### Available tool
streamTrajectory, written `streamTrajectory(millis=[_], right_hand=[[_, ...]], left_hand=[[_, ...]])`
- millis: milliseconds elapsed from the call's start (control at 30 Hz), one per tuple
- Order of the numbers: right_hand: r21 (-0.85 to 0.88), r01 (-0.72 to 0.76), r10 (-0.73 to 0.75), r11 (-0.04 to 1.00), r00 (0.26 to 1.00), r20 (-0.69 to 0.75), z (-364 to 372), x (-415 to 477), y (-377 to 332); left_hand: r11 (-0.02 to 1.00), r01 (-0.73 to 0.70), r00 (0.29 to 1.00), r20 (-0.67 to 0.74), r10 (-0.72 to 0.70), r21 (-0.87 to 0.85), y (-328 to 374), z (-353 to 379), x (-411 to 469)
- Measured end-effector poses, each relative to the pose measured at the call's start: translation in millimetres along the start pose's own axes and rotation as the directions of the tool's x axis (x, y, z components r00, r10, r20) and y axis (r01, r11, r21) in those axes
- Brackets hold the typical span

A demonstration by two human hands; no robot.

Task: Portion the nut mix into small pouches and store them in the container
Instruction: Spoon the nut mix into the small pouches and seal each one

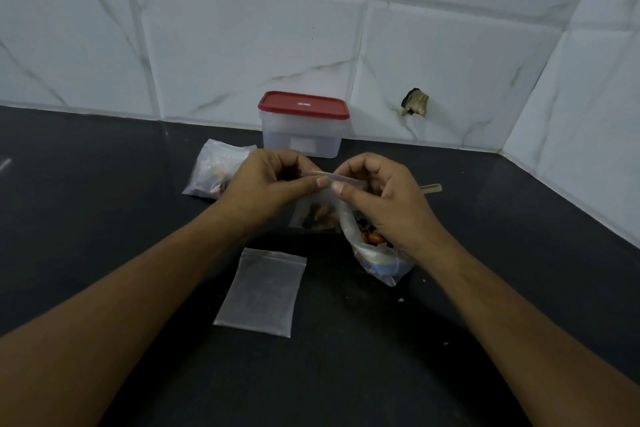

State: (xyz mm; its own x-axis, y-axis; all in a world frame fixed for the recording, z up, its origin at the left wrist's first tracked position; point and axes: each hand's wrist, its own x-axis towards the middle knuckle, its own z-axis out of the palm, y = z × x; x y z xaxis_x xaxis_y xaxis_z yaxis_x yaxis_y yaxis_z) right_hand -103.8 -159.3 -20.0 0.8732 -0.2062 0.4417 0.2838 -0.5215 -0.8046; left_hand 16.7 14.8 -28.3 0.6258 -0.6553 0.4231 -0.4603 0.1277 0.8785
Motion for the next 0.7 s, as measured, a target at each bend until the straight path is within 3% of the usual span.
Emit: streamTrajectory(millis=[267, 700], right_hand=[[-0.049, 0.014, -0.015, 0.999, 1.0, -0.027, -1, 3, 0], [-0.075, -0.047, 0.039, 0.996, 0.994, -0.104, -14, 7, 3]], left_hand=[[1.0, -0.021, 1.0, 0.019, 0.02, 0.021, 3, 1, 1], [0.997, 0.078, 0.99, -0.12, -0.08, -0.025, 10, -11, 3]])
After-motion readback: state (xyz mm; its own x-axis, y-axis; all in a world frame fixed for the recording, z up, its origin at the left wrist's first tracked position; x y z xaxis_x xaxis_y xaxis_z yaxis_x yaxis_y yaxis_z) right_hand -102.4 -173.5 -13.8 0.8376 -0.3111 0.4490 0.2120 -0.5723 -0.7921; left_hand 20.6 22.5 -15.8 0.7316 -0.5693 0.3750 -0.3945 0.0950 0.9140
